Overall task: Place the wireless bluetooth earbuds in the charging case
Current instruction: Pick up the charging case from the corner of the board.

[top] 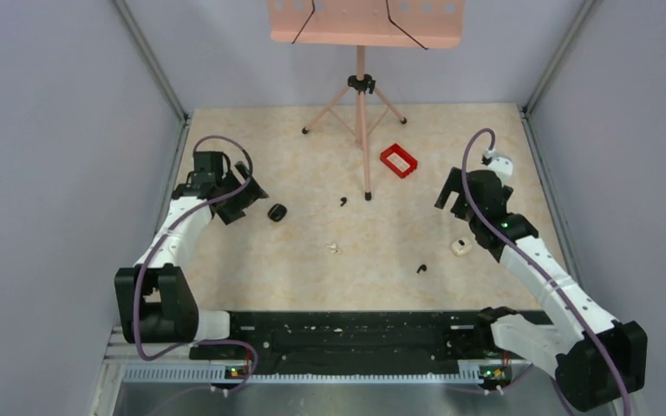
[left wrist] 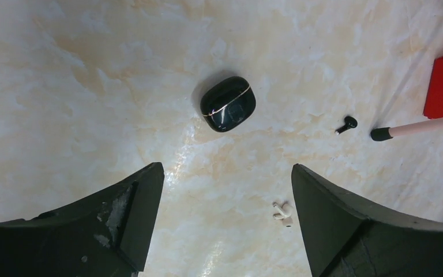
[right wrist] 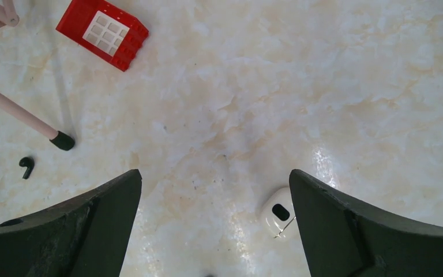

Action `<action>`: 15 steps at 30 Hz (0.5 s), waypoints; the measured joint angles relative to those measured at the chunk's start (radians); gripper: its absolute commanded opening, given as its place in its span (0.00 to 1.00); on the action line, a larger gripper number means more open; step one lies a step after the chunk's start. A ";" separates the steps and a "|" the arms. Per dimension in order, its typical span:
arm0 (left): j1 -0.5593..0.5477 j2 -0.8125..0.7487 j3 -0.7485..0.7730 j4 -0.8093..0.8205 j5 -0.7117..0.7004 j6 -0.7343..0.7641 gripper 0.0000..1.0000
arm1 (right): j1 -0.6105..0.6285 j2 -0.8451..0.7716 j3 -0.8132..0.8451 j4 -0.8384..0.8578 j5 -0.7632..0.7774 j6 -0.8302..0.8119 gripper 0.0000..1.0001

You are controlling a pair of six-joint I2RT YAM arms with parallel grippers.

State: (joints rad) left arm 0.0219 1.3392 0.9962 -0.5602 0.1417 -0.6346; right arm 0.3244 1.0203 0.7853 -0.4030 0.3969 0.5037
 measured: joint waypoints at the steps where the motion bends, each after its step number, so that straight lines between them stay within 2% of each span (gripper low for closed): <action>1: 0.000 0.010 0.000 0.000 0.009 -0.005 0.87 | 0.000 -0.010 -0.007 0.004 0.000 0.005 0.99; 8: 0.010 0.046 0.000 0.014 0.114 -0.039 0.87 | 0.000 -0.108 -0.090 0.030 -0.016 0.010 0.99; 15: -0.019 0.016 -0.003 0.047 0.156 -0.026 0.91 | 0.000 -0.079 -0.092 0.038 -0.024 0.057 0.99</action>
State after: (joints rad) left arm 0.0025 1.3552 0.9928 -0.5129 0.2981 -0.6605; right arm 0.3244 0.9413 0.6937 -0.3649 0.3725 0.5610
